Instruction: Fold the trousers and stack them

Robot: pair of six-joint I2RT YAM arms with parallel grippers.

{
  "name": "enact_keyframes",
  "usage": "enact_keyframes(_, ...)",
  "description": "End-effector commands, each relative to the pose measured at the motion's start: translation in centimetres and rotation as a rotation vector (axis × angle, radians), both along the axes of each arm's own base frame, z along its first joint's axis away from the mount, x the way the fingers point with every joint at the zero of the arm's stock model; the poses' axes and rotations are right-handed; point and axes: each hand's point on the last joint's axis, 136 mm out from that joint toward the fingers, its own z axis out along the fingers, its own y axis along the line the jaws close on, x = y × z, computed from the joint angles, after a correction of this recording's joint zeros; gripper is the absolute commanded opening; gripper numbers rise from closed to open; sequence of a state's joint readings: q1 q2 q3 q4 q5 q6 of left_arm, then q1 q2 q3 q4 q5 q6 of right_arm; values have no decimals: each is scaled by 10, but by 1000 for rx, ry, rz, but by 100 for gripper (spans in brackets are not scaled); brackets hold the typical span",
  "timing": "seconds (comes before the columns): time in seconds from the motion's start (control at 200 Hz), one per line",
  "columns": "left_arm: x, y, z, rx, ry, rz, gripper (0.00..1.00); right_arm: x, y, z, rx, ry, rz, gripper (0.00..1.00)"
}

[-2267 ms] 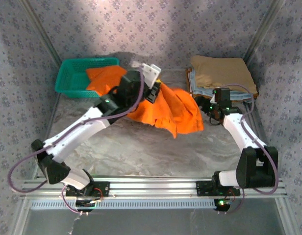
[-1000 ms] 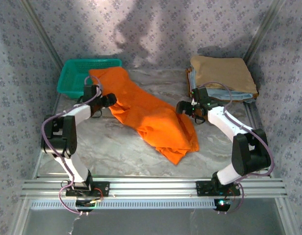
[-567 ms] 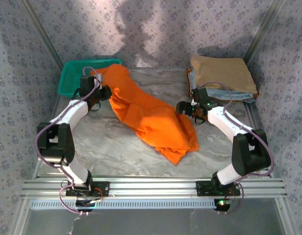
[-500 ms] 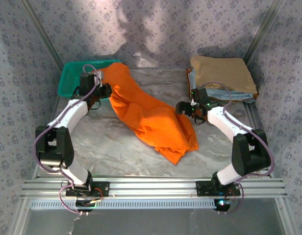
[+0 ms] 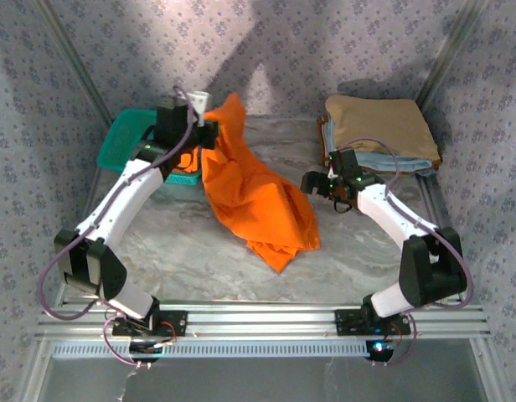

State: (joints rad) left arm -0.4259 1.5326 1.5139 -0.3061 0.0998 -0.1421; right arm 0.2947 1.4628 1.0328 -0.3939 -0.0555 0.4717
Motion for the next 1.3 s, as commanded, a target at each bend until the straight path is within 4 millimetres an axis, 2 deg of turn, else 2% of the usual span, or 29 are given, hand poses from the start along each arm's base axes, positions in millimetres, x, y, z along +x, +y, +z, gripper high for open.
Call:
enact_keyframes(0.0, -34, -31, 78, 11, -222, -98, 0, -5, -12, 6, -12, -8, -38, 100)
enact_keyframes(0.16, -85, -93, 96, 9, -270, -270, 0, -10, -30, 4, -4, -2, -94, 100)
enact_keyframes(0.22, -102, -113, 96, 15, -271, -317, 0, -12, -40, 5, -1, -3, -130, 100)
enact_keyframes(0.27, -107, -123, 91, 11, -262, -328, 0, -15, -50, 7, 2, -6, -166, 100)
enact_keyframes(0.33, -100, -125, 78, -1, -232, -303, 0, -19, -59, 9, 12, -11, -199, 100)
enact_keyframes(0.445, -69, -122, 37, -4, -123, -244, 0, -26, -70, 14, 23, -25, -227, 100)
enact_keyframes(0.53, -43, -114, 3, -23, -22, -202, 0, -30, -73, 15, 25, -26, -227, 100)
enact_keyframes(0.58, -27, -102, -19, -35, 47, -157, 0, -31, -74, 16, 32, -25, -226, 100)
enact_keyframes(0.625, -18, -92, -41, -48, 115, -130, 9, -32, -73, 16, 34, -23, -219, 100)
enact_keyframes(0.65, -14, -86, -53, -56, 148, -114, 18, -32, -72, 16, 36, -23, -215, 100)
enact_keyframes(0.67, -12, -81, -64, -58, 178, -96, 32, -32, -72, 17, 38, -23, -213, 100)
enact_keyframes(0.71, -12, -72, -84, -43, 236, -65, 66, -32, -71, 18, 39, -28, -210, 100)
enact_keyframes(0.77, -18, -57, -107, 2, 298, -17, 80, -31, -69, 20, 40, -34, -202, 100)
enact_keyframes(0.829, -28, -39, -119, 34, 313, 44, 85, -29, -67, 21, 38, -39, -195, 100)
enact_keyframes(0.879, -39, -19, -127, 49, 315, 116, 84, -27, -66, 23, 36, -44, -192, 100)
enact_keyframes(0.939, -50, 7, -134, 64, 322, 207, 78, -24, -64, 23, 31, -46, -187, 100)
enact_keyframes(1.024, -66, 39, -150, 56, 362, 317, 59, -21, -59, 23, 27, -49, -173, 100)
enact_keyframes(1.089, -75, 59, -172, 58, 424, 376, 47, -18, -54, 19, 22, -39, -157, 100)
enact_keyframes(1.229, -74, 98, -220, 22, 547, 484, 24, -25, -34, 3, -3, 17, -86, 99)
enact_keyframes(1.294, -66, 111, -232, -12, 579, 514, 20, -33, -29, -7, -21, 47, -65, 99)
